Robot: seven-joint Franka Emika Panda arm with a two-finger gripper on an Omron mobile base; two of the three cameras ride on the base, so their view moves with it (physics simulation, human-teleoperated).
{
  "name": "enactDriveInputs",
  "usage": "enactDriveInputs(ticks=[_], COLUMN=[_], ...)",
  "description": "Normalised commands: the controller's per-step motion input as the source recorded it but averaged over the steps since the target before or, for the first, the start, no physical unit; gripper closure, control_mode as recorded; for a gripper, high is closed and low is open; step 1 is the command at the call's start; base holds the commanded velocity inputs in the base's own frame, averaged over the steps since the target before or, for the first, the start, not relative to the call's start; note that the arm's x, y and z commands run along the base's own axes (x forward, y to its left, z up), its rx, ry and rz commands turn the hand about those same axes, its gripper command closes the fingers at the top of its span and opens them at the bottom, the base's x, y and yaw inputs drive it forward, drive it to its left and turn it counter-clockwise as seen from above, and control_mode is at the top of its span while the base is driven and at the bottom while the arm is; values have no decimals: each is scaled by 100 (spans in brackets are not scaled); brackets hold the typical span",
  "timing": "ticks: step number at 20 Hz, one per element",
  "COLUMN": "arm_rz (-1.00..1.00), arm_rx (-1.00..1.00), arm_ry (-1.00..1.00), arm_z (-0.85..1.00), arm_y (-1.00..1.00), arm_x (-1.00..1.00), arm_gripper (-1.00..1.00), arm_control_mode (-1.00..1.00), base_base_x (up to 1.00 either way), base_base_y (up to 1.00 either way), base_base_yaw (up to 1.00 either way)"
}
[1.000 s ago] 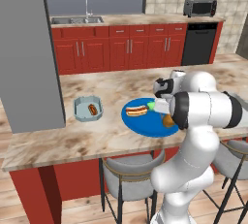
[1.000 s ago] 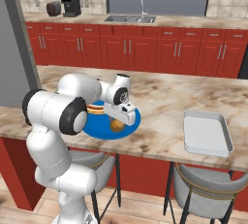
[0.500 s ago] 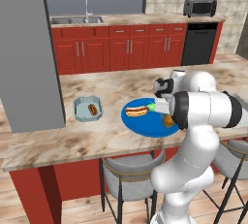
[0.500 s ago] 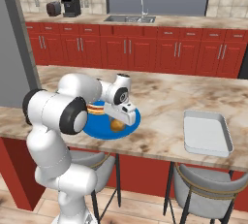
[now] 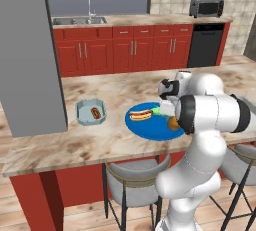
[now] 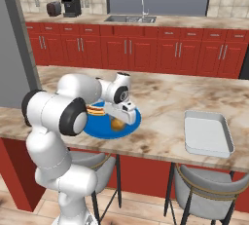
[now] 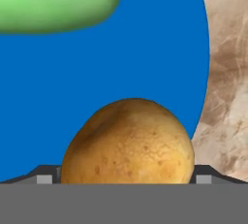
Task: Place one cooked food and one vegetable from the large plate to each tupperware container.
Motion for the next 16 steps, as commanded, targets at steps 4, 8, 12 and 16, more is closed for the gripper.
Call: enactDriveInputs(ticks=[4, 8, 12, 16], arm_rz=[7, 19, 23, 24], arm_rx=[0, 0, 0, 0], arm_ry=[-15, -26, -19, -7], arm_z=[65, 68, 42, 21], arm_y=[28, 64, 99, 100], arm_x=[-2, 0, 7, 33], arm_gripper=[100, 100, 100, 100], arm_control_mode=[-100, -100, -100, -100], base_base_x=[0, 0, 0, 0], base_base_y=[0, 0, 0, 0], base_base_yaw=[0, 0, 0, 0])
